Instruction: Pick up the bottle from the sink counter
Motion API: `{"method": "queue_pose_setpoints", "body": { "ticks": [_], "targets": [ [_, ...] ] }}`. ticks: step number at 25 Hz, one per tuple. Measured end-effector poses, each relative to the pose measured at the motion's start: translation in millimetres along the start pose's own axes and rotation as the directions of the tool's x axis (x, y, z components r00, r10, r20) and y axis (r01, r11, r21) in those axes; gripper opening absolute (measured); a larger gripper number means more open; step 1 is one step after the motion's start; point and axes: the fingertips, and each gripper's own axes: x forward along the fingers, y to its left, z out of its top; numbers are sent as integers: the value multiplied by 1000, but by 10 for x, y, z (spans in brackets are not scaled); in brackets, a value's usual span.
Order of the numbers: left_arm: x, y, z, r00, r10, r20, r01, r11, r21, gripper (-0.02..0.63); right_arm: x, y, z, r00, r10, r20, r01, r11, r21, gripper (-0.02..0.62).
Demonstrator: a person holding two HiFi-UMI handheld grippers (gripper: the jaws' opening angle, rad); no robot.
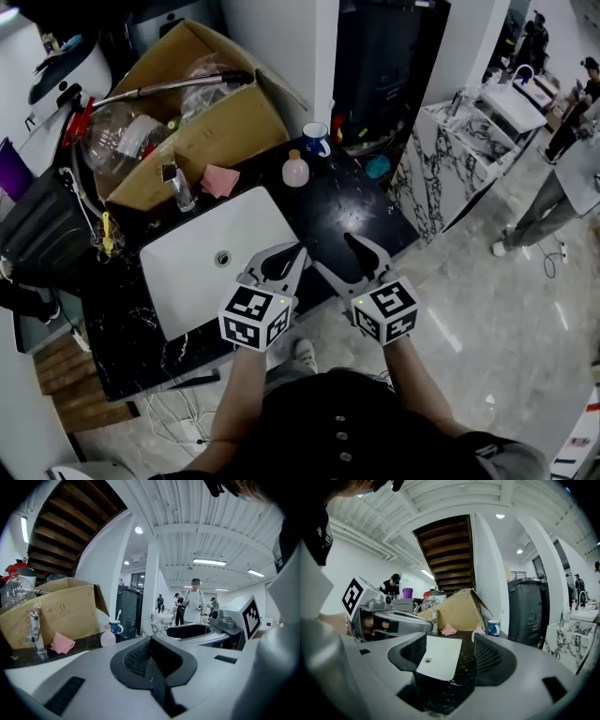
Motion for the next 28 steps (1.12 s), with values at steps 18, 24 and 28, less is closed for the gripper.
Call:
{"method": "queue_pose_setpoints", "body": {
  "ticks": [18,24,28],
  "targets": [
    [380,796,14,999,-30,-14,30,999,-20,18,875,-262,70,1000,-16,-18,16,1000,8,302],
    [428,830,-44,999,-40,-23,39,999,-26,18,933,-277,19,999,-12,-29,12,1000,20,302],
    [452,861,-31,999,-37,-27,36,999,-24,17,960,-319,55,999,-12,-31,13,1000,14,302]
  ]
}}
